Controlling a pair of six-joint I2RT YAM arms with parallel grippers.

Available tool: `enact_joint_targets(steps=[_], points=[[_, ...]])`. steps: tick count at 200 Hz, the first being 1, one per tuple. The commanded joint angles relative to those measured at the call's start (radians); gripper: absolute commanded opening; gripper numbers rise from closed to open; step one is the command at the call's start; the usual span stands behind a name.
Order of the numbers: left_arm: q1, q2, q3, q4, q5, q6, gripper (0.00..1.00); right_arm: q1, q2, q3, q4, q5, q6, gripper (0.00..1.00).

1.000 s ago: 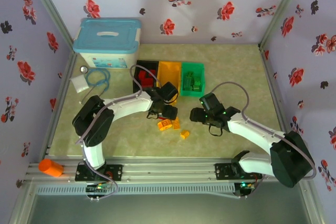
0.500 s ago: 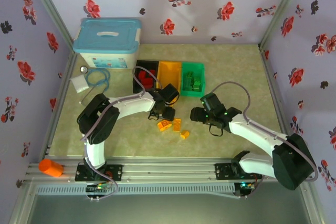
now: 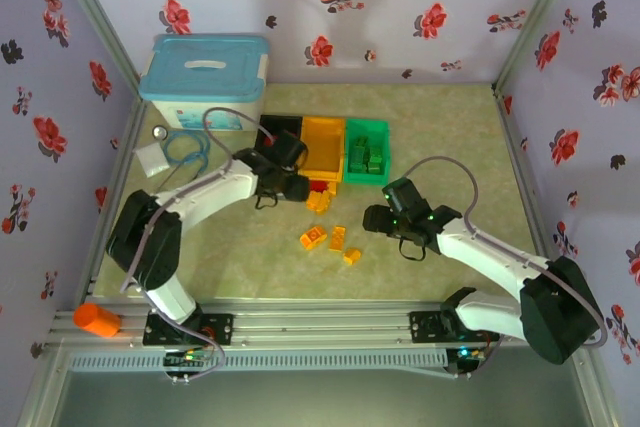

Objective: Sort the legos into containers by color
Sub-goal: Place the lego in the container.

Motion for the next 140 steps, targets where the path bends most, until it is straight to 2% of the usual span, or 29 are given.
enact_joint_targets(steps=[1, 38, 88, 97, 109, 114, 140], points=[[0.090, -0.010, 0.063, -0.028, 0.018, 0.048, 0.43, 0.009, -0.022, -0.001, -0.020, 0.005, 0.028, 0.72], [0.201, 0.083, 0.204, -0.045, 0.085, 0.083, 0.42, 0.012, -0.058, -0.012, -0.043, 0.014, 0.031, 0.72], [0.249, 0.215, 0.389, -0.109, 0.090, 0.114, 0.42, 0.012, -0.117, -0.032, -0.075, 0.031, 0.035, 0.72], [0.254, 0.231, 0.410, -0.120, 0.084, 0.118, 0.48, 0.012, -0.126, -0.037, -0.076, 0.033, 0.037, 0.72], [0.251, 0.235, 0.438, -0.132, 0.076, 0.132, 0.71, 0.012, -0.130, -0.043, -0.078, 0.033, 0.037, 0.72], [0.249, 0.230, 0.444, -0.133, 0.077, 0.137, 0.77, 0.012, -0.134, -0.045, -0.079, 0.032, 0.037, 0.71], [0.232, 0.163, 0.424, -0.116, 0.046, 0.143, 0.83, 0.011, -0.139, -0.061, -0.070, 0.031, 0.041, 0.71]])
